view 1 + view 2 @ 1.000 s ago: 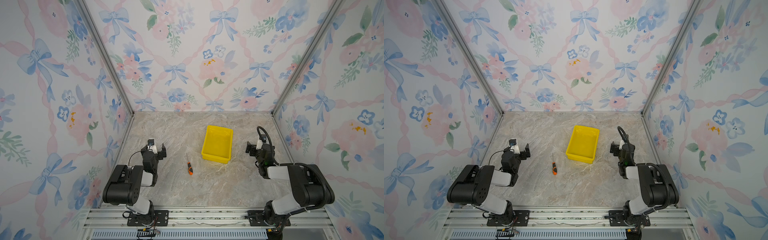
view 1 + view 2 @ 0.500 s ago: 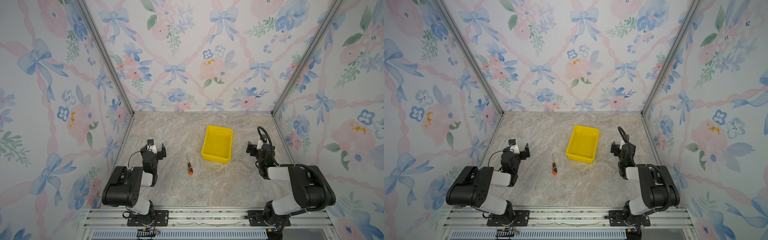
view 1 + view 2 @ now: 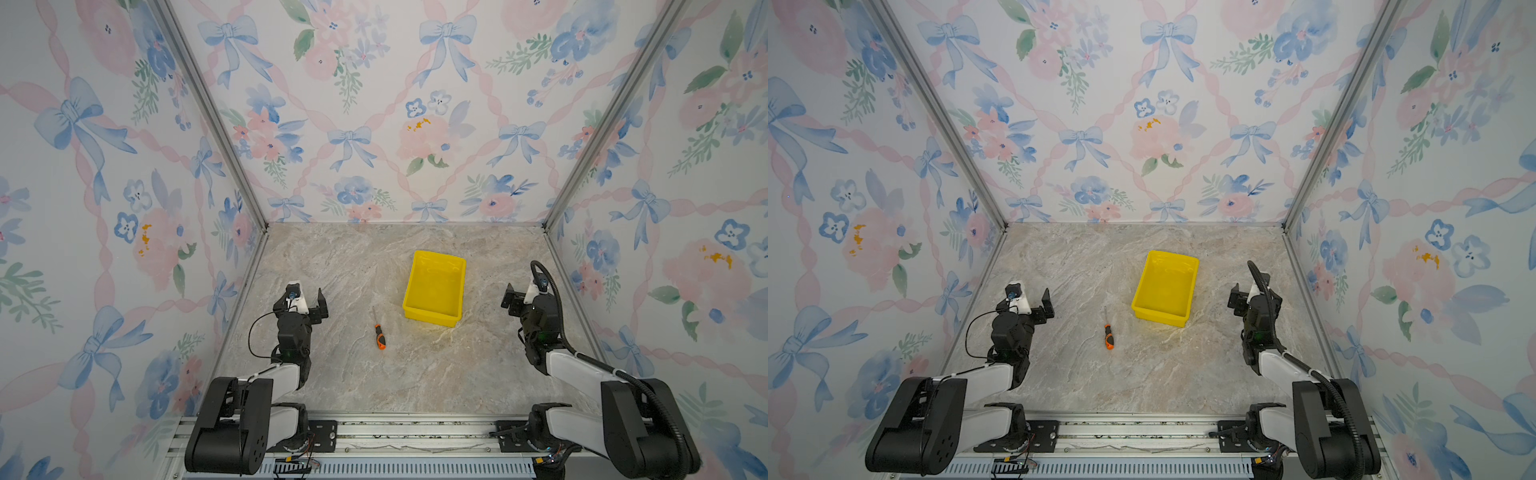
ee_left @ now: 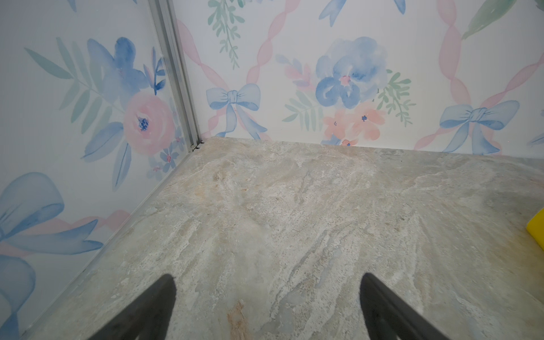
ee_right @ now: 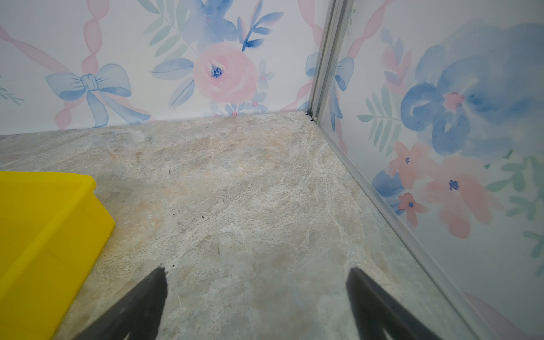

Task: Put the screwdriver in the bin
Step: 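Reach the left gripper down over the orange-handled screwdriver while the right arm lifts slightly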

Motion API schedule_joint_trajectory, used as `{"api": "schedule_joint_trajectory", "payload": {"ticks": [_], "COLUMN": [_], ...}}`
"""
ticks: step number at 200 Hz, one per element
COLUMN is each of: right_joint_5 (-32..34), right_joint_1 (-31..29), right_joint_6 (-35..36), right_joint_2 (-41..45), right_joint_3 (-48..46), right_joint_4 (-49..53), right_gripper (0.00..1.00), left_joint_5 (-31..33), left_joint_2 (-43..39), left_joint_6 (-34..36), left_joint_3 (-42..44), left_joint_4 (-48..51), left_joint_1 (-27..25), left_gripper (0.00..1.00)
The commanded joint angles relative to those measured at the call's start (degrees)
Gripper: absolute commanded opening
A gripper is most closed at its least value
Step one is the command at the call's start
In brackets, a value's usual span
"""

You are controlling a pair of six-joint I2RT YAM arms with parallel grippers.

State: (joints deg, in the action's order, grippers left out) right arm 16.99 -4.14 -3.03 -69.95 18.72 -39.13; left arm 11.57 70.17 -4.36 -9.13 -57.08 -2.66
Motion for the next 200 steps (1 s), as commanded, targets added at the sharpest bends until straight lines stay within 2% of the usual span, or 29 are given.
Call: {"api": "schedule_joint_trajectory", "payload": {"ticks": [1, 19, 43, 65, 96, 127, 148, 165, 200], "right_joint_5": [0.85, 2.66, 4.74, 4.21, 2.72, 0.89, -1.80, -3.70, -5.92], "right_joint_1": [-0.54, -2.35, -2.69, -3.34, -5.80, -9.32, -11.69, -13.35, -16.25], "right_joint_6": [-1.02, -1.58, -7.63, -10.25, -9.48, -9.18, -9.86, -10.74, -10.33], "right_joint_2": [0.77, 5.83, 10.65, 11.89, 13.26, 9.89, 6.61, 4.69, 2.87], "right_joint_3": [0.65, 3.12, 11.53, 18.17, 21.02, 27.15, 32.65, 34.27, 32.11], "right_joint_4": [3.95, 10.91, 30.55, 43.35, 47.42, 55.66, 62.63, 64.58, 62.83], "right_gripper": [0.97, 0.97, 0.97, 0.97, 0.97, 0.97, 0.97, 0.97, 0.97], "left_joint_5": [0.31, 0.02, 0.49, -3.16, -7.44, -9.09, -11.82, -11.93, -6.46], "left_joint_2": [-1.69, -4.76, -9.14, -12.62, -14.42, -12.02, -9.65, -7.60, -4.95], "left_joint_6": [-1.83, -2.36, -4.17, -5.74, -11.76, -21.17, -26.25, -28.86, -33.45], "left_joint_3": [0.71, -1.34, -6.67, -10.72, -17.20, -23.98, -26.13, -26.81, -28.93], "left_joint_4": [2.12, 8.54, 23.52, 33.99, 48.23, 60.63, 63.73, 65.38, 69.35], "left_joint_1": [-0.63, -1.29, -1.52, -1.79, -4.53, -8.04, -9.46, -10.75, -18.14], "left_gripper": [0.98, 0.98, 0.98, 0.98, 0.98, 0.98, 0.98, 0.98, 0.98]}}
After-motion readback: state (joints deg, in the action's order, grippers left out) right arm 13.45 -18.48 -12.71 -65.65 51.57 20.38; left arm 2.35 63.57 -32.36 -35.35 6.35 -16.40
